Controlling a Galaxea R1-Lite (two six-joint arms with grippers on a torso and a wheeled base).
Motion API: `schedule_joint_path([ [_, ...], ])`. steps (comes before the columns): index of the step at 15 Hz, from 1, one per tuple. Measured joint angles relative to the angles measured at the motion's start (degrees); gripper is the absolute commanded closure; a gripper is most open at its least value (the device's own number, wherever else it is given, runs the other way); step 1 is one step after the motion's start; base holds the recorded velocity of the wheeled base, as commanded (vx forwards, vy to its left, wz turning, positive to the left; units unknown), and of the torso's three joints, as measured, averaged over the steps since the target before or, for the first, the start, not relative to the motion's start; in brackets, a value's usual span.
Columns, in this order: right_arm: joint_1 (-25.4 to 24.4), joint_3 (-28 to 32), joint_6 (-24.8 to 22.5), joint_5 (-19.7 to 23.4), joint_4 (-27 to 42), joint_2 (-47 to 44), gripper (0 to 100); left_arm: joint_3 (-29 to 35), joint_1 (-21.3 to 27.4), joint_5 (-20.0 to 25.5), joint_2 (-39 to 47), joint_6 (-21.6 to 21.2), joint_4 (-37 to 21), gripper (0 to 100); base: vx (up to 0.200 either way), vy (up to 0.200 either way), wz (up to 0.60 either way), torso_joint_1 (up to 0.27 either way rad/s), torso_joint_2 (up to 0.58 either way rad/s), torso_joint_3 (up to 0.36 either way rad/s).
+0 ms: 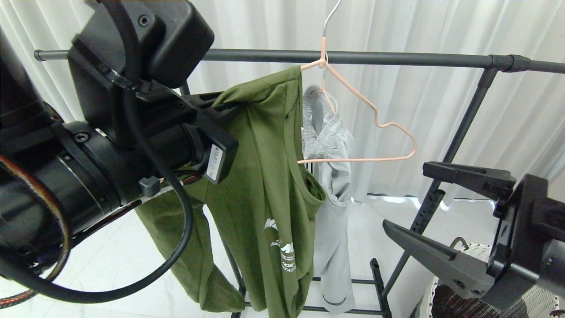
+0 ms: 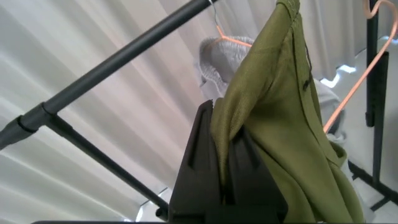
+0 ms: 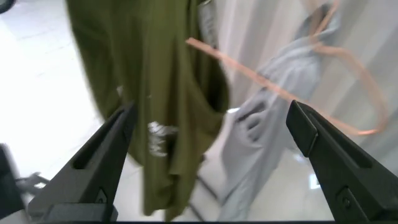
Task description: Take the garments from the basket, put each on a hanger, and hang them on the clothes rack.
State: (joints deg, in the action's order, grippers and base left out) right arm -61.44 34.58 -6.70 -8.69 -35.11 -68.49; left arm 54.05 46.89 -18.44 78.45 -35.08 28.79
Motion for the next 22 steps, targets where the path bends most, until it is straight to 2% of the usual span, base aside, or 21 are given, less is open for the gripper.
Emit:
schedule_joint_path([
  [2, -0.77, -0.49, 3.21, -0.11, -0.09, -1.08, 0, 0.22, 0.52, 0.05, -0.23, 0.0, 0.02, 100, 0.0, 0.0, 0.0, 0.0, 0.0, 0.0],
  [5, -0.57, -0.24, 12.25, -1.71, -0.68, -5.72, 0, 0.51, 2.8, 0.02, -0.91, 0.02, 0.05, 100, 0.0, 0.0, 0.0, 0.0, 0.0, 0.0],
  [7, 0.37, 0.48, 15.57, -3.56, -3.75, -9.41, 0, 0.72, 3.22, 0.06, -1.18, 0.0, 0.1, 100, 0.0, 0.0, 0.0, 0.0, 0.0, 0.0],
  [10, 3.34, 1.19, 16.75, -6.24, -10.33, -15.01, 0, 1.84, 3.46, 0.09, -1.33, 0.0, 0.13, 100, 0.0, 0.0, 0.0, 0.0, 0.0, 0.0],
  [13, 5.92, 2.01, 16.8, -6.57, -14.15, -18.83, 0, 2.28, 3.72, 0.05, -1.6, 0.0, 0.11, 100, 0.0, 0.0, 0.0, 0.0, 0.0, 0.0],
  [16, 7.03, 2.4, 16.58, -6.96, -14.32, -21.15, 0, 2.86, 4.07, 0.06, -1.88, 0.02, 0.11, 100, 0.0, 0.0, 0.0, 0.0, 0.0, 0.0],
  [22, 7.92, 1.29, 15.59, -11.25, -14.37, -23.6, 0, 3.72, 4.4, -0.05, -1.96, 0.02, 0.1, 100, 0.0, 0.0, 0.0, 0.0, 0.0, 0.0],
])
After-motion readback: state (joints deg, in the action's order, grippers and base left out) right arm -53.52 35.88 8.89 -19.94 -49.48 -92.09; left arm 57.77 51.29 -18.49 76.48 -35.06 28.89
